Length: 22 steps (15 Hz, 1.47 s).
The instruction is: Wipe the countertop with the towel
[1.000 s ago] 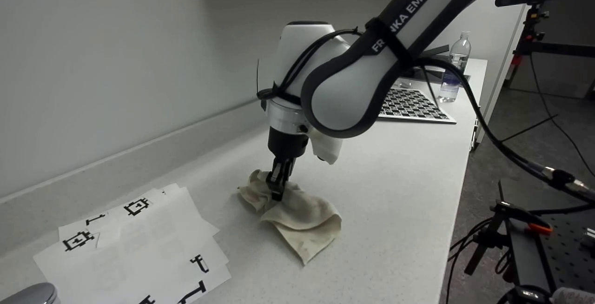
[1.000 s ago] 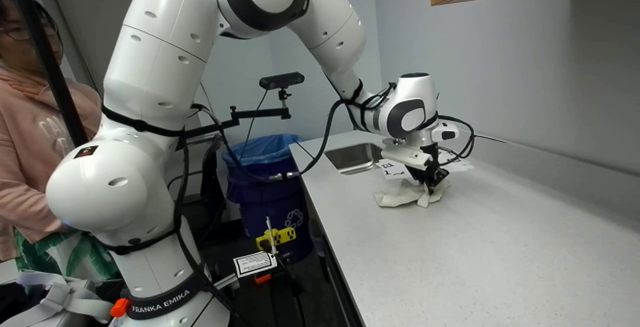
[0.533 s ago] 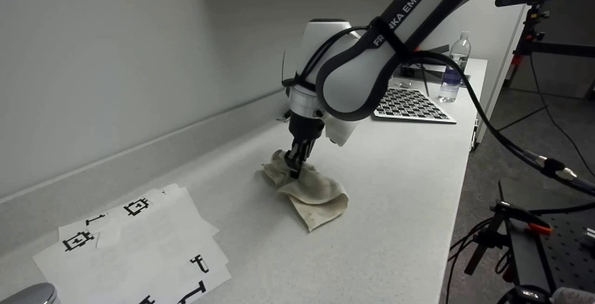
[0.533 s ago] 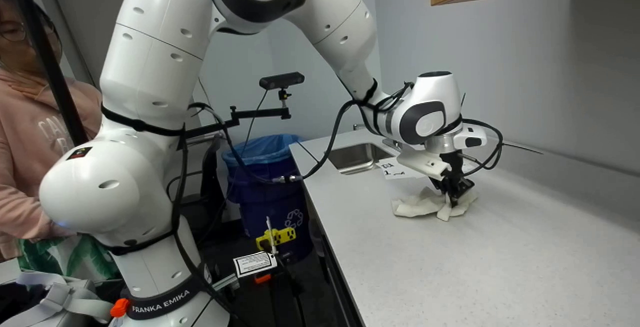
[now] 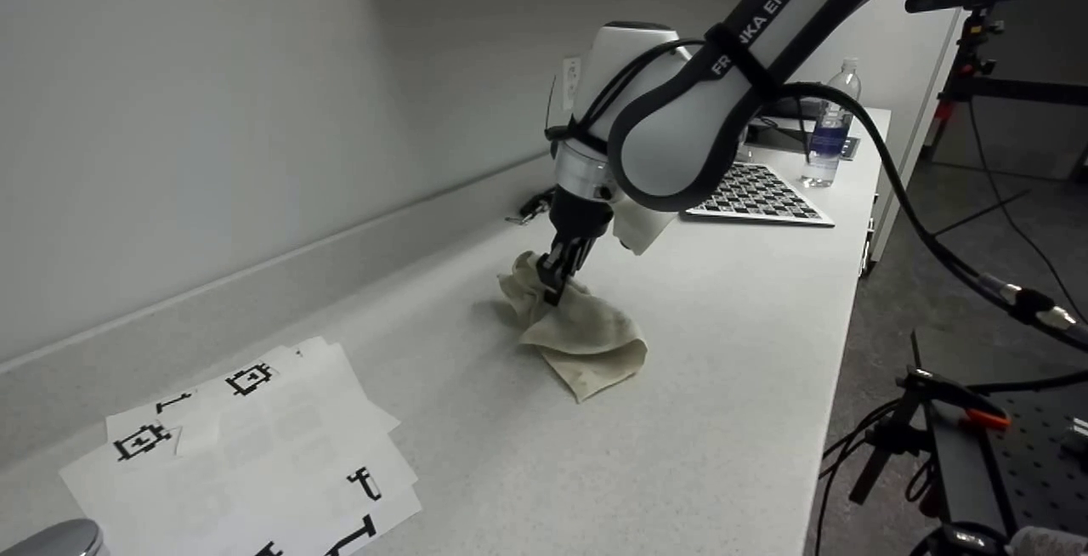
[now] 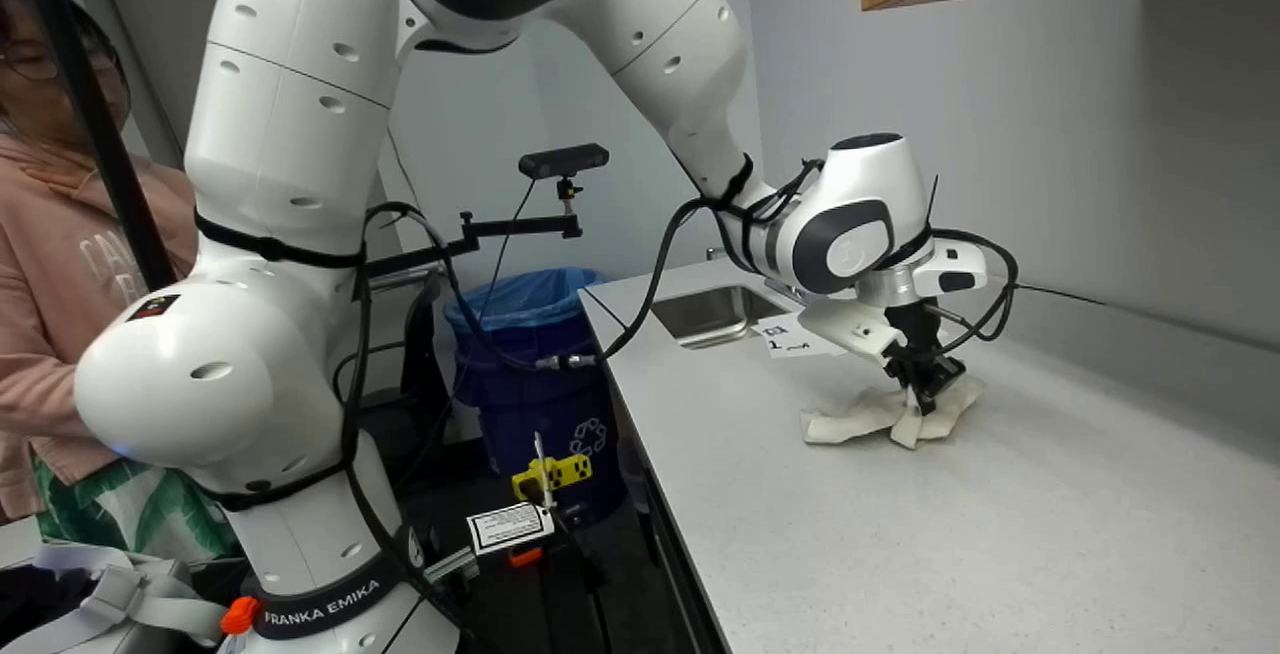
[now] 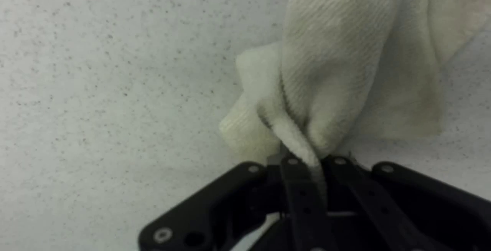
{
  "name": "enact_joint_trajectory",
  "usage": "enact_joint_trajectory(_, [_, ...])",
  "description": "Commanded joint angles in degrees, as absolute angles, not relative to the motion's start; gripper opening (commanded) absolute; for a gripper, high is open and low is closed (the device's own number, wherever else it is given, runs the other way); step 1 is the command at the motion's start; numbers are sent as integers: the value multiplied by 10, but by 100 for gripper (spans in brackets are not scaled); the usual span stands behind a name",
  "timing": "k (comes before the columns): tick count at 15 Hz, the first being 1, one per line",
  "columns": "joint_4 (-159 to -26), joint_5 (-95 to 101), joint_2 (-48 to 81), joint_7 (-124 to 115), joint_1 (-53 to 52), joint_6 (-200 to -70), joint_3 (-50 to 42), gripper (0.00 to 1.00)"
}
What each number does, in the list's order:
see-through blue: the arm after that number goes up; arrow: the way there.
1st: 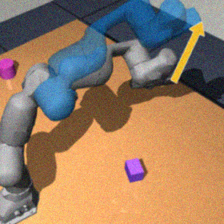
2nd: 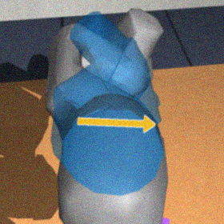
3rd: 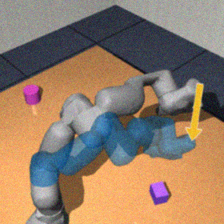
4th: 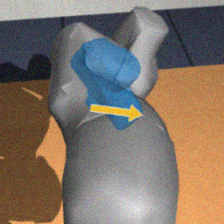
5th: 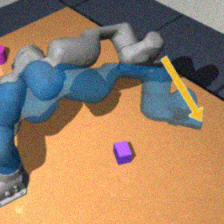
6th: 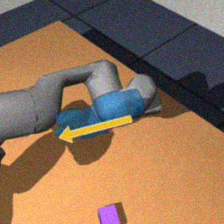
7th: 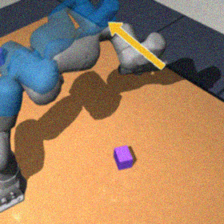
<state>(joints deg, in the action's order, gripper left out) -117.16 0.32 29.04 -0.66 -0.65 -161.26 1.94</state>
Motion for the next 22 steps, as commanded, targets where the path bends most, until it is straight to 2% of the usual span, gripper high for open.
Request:
enact_joint_trajectory(1, [-1180,6,266,-3,-28,-1624,34,2])
enact_joint_trajectory(9, [-1114,10,302,48,-73,-1576,106,2])
enact_joint_trajectory(15, [-1087,1,332,64,-69,-1547,106,2])
enact_joint_trajectory(22, [-1134,-28,309,50,-11,-1585,85,2])
